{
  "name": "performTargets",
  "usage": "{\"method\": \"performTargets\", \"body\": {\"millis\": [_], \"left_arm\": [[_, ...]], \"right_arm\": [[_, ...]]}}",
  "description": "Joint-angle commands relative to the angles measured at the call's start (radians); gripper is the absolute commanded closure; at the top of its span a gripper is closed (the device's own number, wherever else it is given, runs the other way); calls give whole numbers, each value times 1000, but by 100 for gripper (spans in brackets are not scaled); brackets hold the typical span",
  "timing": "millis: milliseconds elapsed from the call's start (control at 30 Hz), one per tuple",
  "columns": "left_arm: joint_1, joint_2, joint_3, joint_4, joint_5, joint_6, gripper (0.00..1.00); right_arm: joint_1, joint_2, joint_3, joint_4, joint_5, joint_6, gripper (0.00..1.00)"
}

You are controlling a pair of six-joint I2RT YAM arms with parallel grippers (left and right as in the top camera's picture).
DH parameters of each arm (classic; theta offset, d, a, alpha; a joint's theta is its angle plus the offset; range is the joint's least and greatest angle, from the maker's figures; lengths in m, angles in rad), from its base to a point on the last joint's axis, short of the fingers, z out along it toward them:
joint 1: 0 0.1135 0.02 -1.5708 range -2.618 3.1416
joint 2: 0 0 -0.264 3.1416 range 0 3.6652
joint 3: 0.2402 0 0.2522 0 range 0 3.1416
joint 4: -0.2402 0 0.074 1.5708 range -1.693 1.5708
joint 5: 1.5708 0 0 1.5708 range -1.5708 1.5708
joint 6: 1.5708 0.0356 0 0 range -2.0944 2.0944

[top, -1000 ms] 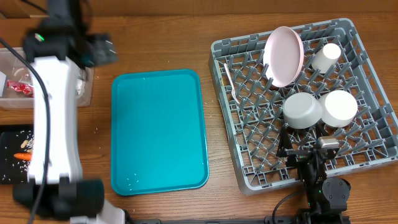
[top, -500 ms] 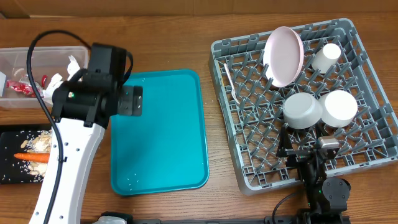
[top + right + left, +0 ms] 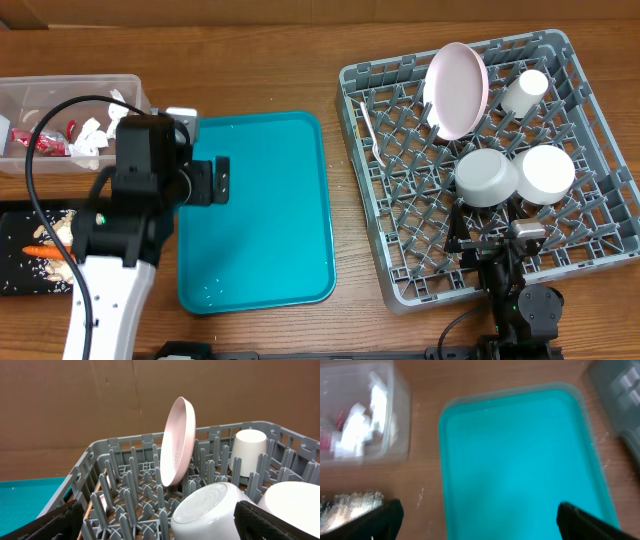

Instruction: Sort waste into correct bins and load items into the dishwasher rack

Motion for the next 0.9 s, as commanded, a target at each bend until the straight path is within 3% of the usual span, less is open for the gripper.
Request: {"method": "performTargets", "body": {"millis": [0,467,867], "left_arm": [[6,-94,-134,189,129,98,0],[11,-530,-808,938,128,98,0],[133,-887,-1118,1098,188,85,0]], "right_arm": [[-7,-12,-11,3,13,0,0],[-7,-12,-11,3,13,0,0],[-7,-12,-11,3,13,0,0]]}}
